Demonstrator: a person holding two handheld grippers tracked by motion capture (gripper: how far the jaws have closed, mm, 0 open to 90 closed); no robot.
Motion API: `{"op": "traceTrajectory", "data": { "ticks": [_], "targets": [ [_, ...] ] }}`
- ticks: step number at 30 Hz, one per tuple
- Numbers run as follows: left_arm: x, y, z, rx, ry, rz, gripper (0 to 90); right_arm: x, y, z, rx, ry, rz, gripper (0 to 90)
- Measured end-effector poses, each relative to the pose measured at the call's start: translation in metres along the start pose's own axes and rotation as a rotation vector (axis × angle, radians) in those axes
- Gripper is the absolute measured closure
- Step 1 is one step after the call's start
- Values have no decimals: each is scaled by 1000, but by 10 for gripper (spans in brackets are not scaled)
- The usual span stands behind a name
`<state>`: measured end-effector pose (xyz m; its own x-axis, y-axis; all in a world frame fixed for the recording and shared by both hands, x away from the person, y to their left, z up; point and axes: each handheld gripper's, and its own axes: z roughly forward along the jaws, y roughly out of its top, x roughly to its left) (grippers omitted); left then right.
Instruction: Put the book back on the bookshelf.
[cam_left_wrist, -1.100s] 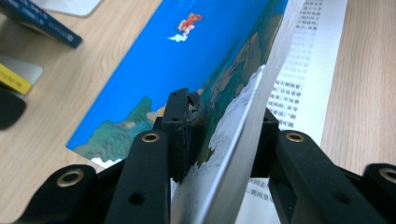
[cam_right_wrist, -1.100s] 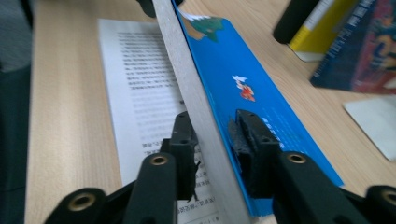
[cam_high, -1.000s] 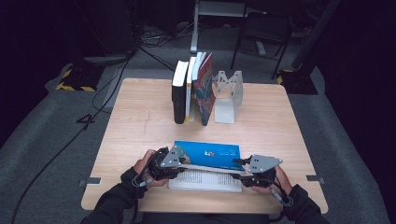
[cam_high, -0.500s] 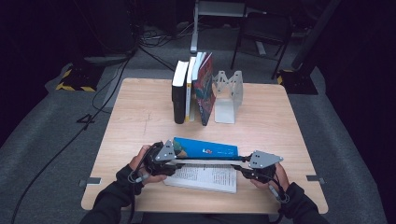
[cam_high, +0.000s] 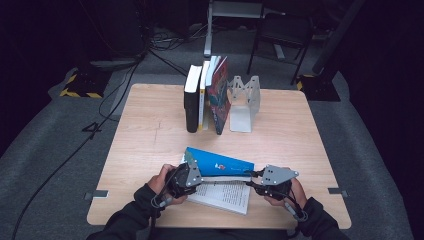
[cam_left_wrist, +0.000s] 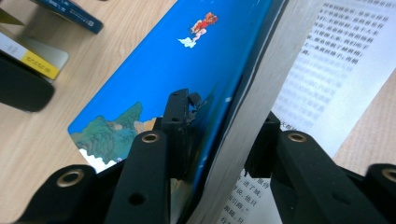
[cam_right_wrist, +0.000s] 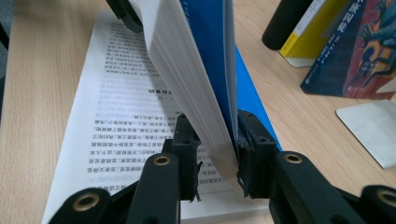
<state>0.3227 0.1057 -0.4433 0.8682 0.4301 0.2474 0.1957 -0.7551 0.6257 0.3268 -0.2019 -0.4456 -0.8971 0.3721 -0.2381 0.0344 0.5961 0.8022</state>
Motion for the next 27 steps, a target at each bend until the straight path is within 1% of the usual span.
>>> {"op": "traceTrajectory", "data": {
  "ticks": [1, 2, 3, 4, 5, 6, 7, 8, 9, 10, 11, 12, 13, 14, 15, 16, 17, 18, 19, 20, 21, 22, 23, 24, 25, 27],
  "targets": [
    [6, -4, 1, -7, -43, -3, 694, 0, 0, 1, -9, 8, -2, 684],
    [6, -4, 1, -7, -43, -3, 695, -2, -1, 2, -14, 36, 3, 668],
    [9, -8, 3, -12, -69, 1, 698, -5, -4, 3, -21, 64, 11, 615],
    [10, -9, 3, -14, -74, 4, 699, -8, -6, 5, -14, 59, 13, 552],
    [10, -9, 3, -14, -74, 4, 699, -10, -9, 7, 3, 50, 14, 531],
    [14, -11, 2, -23, -86, 1, 700, -15, -14, 10, 42, 49, 4, 536],
    [16, -12, 2, -27, -91, -2, 700, -20, -19, 11, 46, 34, 9, 544],
    [20, -14, 1, -34, -98, -11, 701, -24, -22, 12, 42, 48, 43, 556],
    [24, -16, 1, -40, -103, -15, 700, -29, -25, 13, 21, 78, 81, 587],
    [26, -17, 1, -40, -108, -19, 699, -30, -25, 14, 8, 82, 77, 634],
    [26, -17, 1, -40, -108, -19, 693, -29, -23, 15, 6, 72, 58, 667],
    [30, -18, 0, -32, -108, -30, 693, -29, -23, 15, 6, 72, 58, 667],
    [32, -18, 0, -29, -101, -46, 675, -25, -19, 16, 17, 47, 20, 690],
    [33, -17, -1, -10, -75, -57, 615, -19, -14, 18, 25, 13, -5, 709],
    [31, -16, -2, 1, -54, -60, 615, -19, -14, 18, 25, 13, -5, 709],
    [26, -12, -3, 2, -35, -56, 591, -18, -12, 18, 27, 8, -5, 712],
    [21, -8, -4, -8, -49, -55, 540, -16, -10, 18, 29, 1, 2, 711],
    [15, -4, -4, -12, -62, -45, 526, -14, -8, 18, 36, -9, -2, 711],
    [9, 0, -3, -8, -60, -25, 516, -13, -6, 18, 44, -17, -10, 711],
    [2, 6, -1, 5, -39, -4, 485, -12, -4, 18, 42, -22, -9, 711],
    [-6, 11, 2, 7, -21, -8, 461, -12, -3, 17, 38, -24, -3, 711],
    [-9, 16, 5, 7, -13, -31, 457, -11, -1, 17, 40, -24, -5, 711],
    [-9, 16, 5, 7, -13, -31, 454, -10, 0, 18, 38, -23, 0, 711],
    [-12, 19, 7, -11, -17, -47, 456, -10, 1, 18, 41, -23, 0, 711],
    [-14, 20, 7, -19, -8, -60, 480, -9, 1, 18, 43, -25, -3, 711],
    [-17, 22, 7, -36, 15, -59, 528, -10, 2, 18, 44, -24, 0, 710]
  ]
}}
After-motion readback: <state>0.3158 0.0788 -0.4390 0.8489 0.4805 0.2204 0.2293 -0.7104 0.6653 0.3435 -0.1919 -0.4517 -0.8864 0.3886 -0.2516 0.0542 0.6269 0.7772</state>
